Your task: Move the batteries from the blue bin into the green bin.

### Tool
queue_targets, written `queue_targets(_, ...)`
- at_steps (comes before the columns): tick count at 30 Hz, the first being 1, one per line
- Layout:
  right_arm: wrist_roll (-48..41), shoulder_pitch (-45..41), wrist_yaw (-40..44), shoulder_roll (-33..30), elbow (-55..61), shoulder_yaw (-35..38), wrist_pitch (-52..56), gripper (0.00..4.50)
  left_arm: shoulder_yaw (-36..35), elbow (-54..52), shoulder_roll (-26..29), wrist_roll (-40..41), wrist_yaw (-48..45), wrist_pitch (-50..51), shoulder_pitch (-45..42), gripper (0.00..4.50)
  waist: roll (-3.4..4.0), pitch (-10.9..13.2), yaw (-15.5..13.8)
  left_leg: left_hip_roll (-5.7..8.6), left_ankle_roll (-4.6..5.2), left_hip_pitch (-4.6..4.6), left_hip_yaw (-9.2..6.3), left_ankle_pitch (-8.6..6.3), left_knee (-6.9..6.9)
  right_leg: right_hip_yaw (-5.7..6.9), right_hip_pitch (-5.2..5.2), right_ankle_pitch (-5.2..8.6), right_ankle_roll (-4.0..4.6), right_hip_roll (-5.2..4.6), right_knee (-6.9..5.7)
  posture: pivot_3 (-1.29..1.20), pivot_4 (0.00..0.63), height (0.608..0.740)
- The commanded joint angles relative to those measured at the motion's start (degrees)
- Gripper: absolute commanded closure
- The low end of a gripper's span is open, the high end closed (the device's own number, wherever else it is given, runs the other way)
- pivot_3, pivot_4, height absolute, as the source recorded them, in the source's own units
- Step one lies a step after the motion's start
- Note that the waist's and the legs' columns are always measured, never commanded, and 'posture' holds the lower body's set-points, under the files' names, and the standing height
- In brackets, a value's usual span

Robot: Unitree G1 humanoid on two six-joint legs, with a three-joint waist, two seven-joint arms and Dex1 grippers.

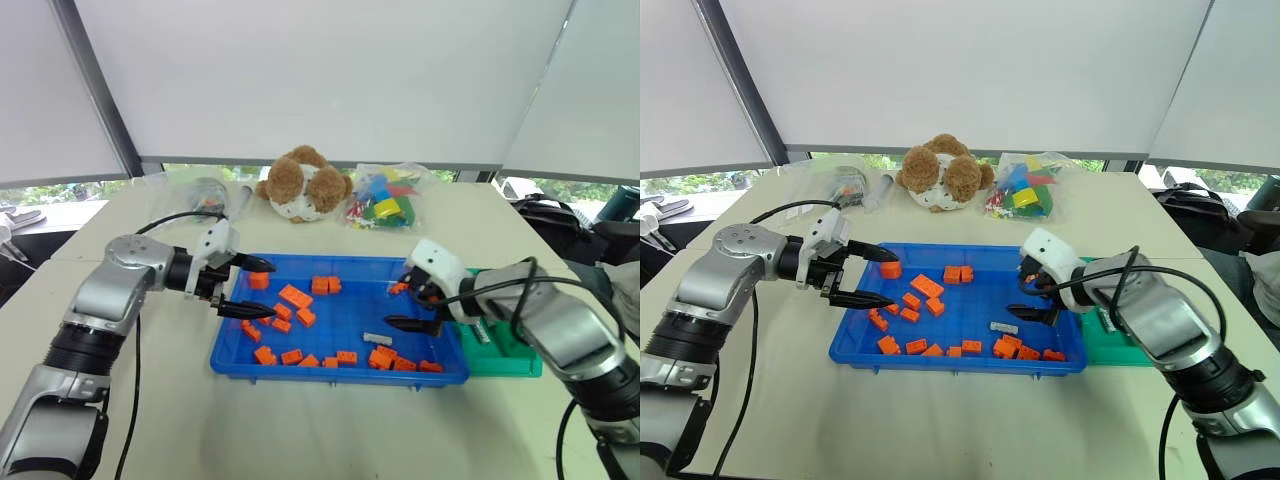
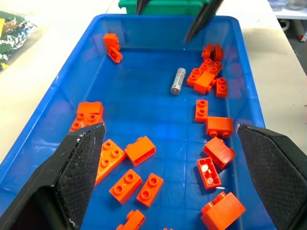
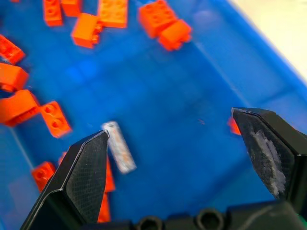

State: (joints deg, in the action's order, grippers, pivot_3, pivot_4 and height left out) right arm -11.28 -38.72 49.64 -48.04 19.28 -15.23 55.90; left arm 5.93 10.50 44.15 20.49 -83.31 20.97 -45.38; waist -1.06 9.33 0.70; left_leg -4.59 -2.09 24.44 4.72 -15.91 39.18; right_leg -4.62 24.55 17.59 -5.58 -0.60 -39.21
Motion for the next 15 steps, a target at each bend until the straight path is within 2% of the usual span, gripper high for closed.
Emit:
queue_targets(1, 1.58, -1.19, -0.99, 2.18, -0.63, -3.50, -0.29, 0.04, -1.23, -1.89, 1.18, 0.14, 0.20, 0.09, -0.61, 0.00, 0.00, 0.00, 0.05, 0.00, 0.00, 0.00, 0.00, 0.00, 0.00, 0.00, 0.00, 0.00, 0.00, 0.00, 0.00, 0.00, 0.150, 0.733)
queue_targets(7, 3.11, -2.62, -2.25, 6.02, -3.34, -7.42, 0.20, 0.04, -1.34, -2.38, 1.53, 0.29, 0.38, 0.08, -0.11, 0.00, 0.00, 0.00, 0.07, 0.00, 0.00, 0.00, 0.00, 0.00, 0.00, 0.00, 0.01, 0.00, 0.00, 0.00, -0.02, 0.00, 0.150, 0.733)
queue_targets(15, 4.81, -3.35, -1.73, 6.95, -7.11, -9.67, -0.97, 0.04, -1.38, -2.90, 1.54, 0.40, 0.79, 0.03, 0.31, 0.00, 0.00, 0.00, 0.03, 0.00, -0.01, 0.00, 0.00, 0.00, 0.00, 0.01, 0.01, 0.00, 0.00, 0.00, -0.02, 0.00, 0.150, 0.733)
